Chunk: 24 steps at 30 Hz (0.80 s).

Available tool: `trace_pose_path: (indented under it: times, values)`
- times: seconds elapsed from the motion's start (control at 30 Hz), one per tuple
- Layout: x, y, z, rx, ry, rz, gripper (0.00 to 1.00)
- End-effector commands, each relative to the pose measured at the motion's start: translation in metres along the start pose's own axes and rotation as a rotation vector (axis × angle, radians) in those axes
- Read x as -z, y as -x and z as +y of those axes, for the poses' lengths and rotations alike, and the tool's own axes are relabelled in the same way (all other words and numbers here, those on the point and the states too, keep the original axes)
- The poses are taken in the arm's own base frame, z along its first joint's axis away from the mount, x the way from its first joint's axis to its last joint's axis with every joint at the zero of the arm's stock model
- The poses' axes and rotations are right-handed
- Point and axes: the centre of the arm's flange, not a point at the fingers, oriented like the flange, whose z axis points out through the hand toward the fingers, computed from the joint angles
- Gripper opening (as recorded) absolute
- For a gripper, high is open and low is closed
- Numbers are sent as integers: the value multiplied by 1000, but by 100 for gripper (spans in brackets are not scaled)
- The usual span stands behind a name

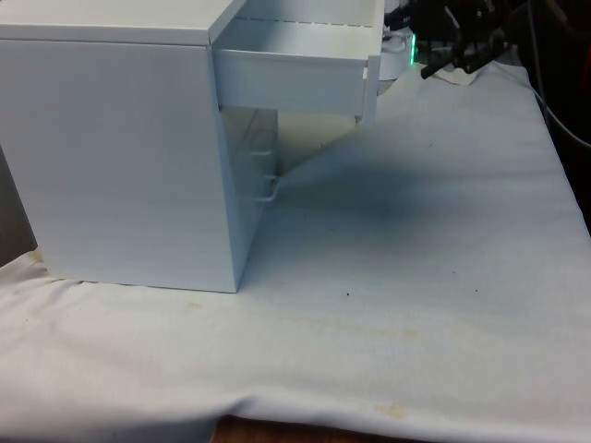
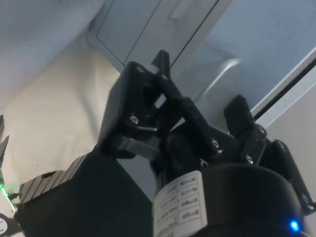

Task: Open the drawer, then close it.

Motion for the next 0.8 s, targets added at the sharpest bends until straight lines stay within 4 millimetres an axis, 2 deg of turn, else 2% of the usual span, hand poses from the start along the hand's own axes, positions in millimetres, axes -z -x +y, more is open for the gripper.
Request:
trace_pose_path:
  times: [0.0, 0.07, 0.13, 0.17, 0.43, 0.77]
  values:
    - [0, 0, 0, 0, -1, 0, 86]
    - [4, 1, -4, -2, 0, 0, 96]
    - [9, 2, -9, -4, 0, 2, 100]
    - [5, 2, -5, -3, -4, 8, 100]
    - [28, 6, -26, -20, -2, 13, 100]
    - [40, 8, -44, -29, 6, 32, 100]
